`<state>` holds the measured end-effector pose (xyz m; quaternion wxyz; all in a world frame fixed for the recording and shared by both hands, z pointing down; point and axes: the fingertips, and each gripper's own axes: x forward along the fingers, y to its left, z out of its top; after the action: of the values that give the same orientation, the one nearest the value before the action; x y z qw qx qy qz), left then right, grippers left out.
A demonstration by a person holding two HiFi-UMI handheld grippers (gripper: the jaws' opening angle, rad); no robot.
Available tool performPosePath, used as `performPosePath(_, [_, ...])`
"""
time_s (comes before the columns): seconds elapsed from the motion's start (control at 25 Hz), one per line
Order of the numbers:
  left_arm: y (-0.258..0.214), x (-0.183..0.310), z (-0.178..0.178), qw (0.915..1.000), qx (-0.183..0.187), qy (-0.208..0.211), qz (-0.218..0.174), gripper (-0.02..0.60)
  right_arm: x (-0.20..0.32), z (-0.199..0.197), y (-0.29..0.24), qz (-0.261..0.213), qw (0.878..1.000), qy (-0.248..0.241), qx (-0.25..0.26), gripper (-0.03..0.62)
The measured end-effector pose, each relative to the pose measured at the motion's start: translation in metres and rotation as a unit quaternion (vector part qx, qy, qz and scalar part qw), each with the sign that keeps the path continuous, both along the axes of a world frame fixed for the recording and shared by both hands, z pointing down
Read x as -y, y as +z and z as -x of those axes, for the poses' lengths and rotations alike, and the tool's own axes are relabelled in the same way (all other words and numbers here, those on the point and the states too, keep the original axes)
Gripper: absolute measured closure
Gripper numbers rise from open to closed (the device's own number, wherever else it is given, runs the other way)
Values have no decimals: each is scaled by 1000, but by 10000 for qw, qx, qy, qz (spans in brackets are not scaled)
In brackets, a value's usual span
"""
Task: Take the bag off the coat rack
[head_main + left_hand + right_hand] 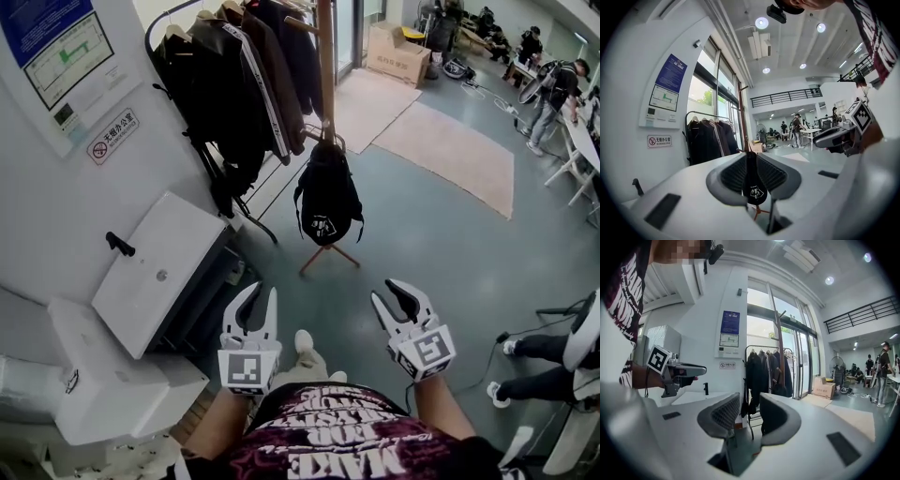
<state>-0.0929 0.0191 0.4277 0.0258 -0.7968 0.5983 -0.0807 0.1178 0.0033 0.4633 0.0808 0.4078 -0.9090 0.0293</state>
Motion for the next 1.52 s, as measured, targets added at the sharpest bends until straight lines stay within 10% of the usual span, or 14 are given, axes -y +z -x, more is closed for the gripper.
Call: performPosePath(1.52, [-13, 212, 43, 9966, -161, 776, -220, 522, 175, 56, -27, -101, 9981, 613, -53, 451])
